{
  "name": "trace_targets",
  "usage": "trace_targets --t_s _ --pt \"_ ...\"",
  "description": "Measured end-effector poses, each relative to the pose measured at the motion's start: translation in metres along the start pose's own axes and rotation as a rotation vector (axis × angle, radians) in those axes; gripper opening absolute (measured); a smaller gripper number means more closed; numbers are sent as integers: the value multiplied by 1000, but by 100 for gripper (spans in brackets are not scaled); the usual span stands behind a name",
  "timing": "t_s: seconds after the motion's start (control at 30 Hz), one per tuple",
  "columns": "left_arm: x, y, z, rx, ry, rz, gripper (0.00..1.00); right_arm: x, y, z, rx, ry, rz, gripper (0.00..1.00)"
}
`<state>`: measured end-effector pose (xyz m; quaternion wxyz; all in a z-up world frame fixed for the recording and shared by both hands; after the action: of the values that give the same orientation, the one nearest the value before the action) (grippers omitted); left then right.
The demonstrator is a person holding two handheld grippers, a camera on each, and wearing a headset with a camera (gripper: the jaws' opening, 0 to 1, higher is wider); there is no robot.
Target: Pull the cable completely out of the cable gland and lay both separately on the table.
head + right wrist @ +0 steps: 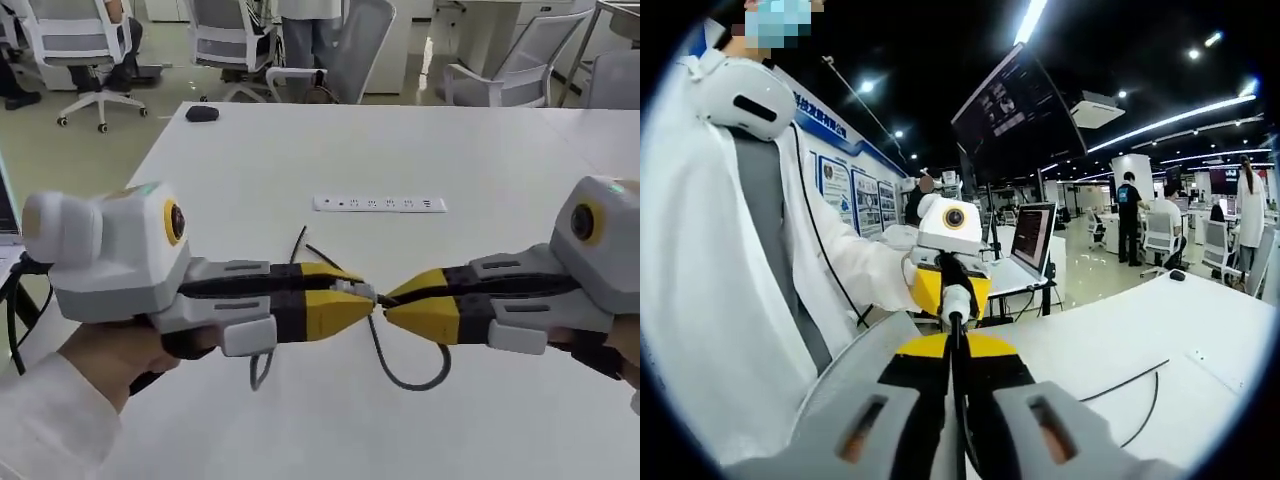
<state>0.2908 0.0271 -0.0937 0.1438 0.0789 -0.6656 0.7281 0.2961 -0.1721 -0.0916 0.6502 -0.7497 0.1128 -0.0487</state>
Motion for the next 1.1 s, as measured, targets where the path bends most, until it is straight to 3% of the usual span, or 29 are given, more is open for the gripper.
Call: trace_targets --t_s 0.13,0.27,0.6,0.97,1.1 --pt "-2 2 -8 1 -18 12 15 6 6 -3 -57 24 -51 3" --pt "-2 3 -17 27 -34 10 15 12 13 -10 -95 50 -80 3" --pt "-4 12 -22 8 -49 6 15 22 45 -20 -260 100 -169 2" --pt "-4 17 -28 -5 -66 15 15 31 66 -36 -303 147 -137 3" --pt "-5 18 -26 24 -72 0 16 29 65 -37 -302 146 -112 3"
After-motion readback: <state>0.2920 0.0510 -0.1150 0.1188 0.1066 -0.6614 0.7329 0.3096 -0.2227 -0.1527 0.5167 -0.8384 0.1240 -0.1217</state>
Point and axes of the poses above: the centre of the closed fingertips' face, and the gripper's own axes: z roughly forward along the fingers, x roughly to its right, y roughly out of its underside, the point moved 10 cm from there along -z, roughly backward along the fingers, and after that the axes turned 14 degrees about y, right-handed, at the moved point
